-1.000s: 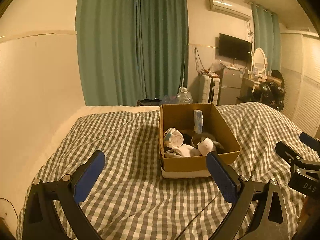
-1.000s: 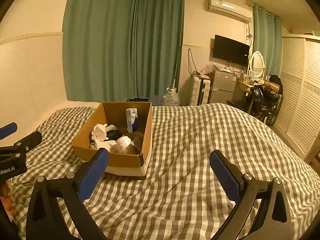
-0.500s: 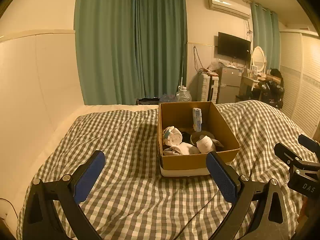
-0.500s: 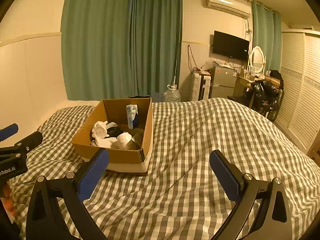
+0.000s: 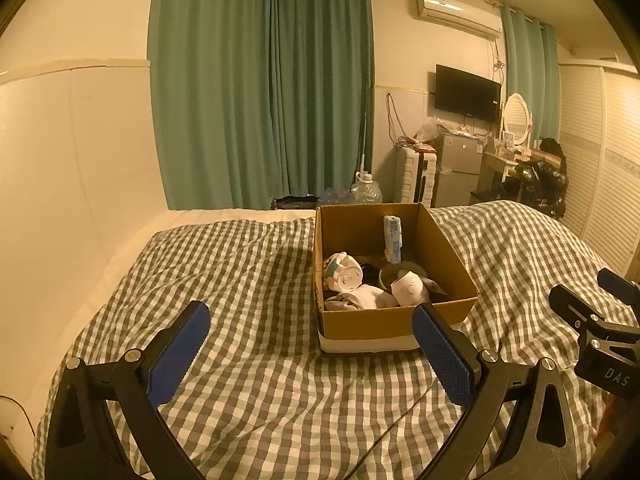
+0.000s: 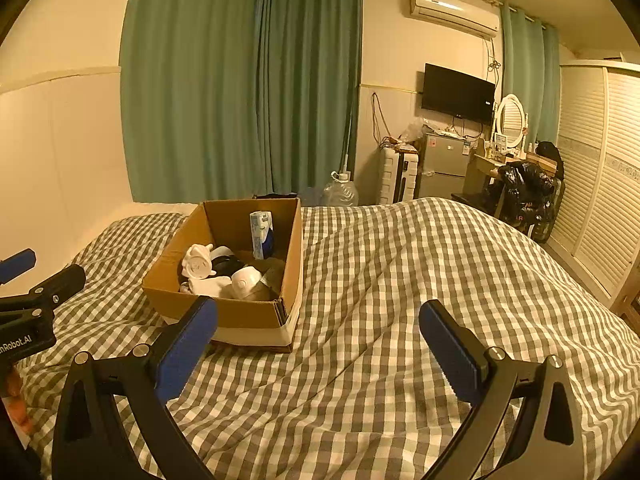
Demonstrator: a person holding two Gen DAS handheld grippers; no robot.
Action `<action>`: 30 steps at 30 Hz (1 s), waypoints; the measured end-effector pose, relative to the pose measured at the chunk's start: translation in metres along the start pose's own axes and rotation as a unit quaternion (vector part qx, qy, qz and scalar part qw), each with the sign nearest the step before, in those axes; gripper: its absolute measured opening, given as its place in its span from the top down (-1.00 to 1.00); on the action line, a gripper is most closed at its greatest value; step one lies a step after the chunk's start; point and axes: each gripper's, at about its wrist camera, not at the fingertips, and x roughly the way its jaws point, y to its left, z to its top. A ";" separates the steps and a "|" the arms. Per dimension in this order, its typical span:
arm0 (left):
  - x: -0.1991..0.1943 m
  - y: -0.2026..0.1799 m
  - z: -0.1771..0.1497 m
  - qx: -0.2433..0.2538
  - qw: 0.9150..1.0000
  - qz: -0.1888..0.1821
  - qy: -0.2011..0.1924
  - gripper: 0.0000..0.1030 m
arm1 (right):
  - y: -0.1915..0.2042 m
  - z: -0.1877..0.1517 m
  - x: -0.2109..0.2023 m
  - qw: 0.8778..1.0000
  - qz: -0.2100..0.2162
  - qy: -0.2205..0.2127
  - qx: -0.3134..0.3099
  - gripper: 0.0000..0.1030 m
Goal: Organize objects
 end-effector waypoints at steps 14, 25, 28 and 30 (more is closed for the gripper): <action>0.001 0.000 -0.001 -0.002 1.000 -0.003 0.007 -1.00 | 0.000 -0.002 -0.001 1.000 -0.002 0.003 -0.005 -0.96; -0.002 -0.002 -0.001 -0.002 1.000 0.007 0.002 -1.00 | 0.001 -0.004 0.001 1.000 -0.003 0.011 -0.011 -0.96; -0.001 -0.003 -0.001 0.000 1.000 0.007 0.004 -1.00 | 0.002 -0.004 0.003 1.000 -0.005 0.013 -0.013 -0.96; -0.001 -0.003 -0.002 0.000 1.000 0.006 0.003 -1.00 | 0.002 -0.004 0.003 1.000 -0.005 0.013 -0.014 -0.96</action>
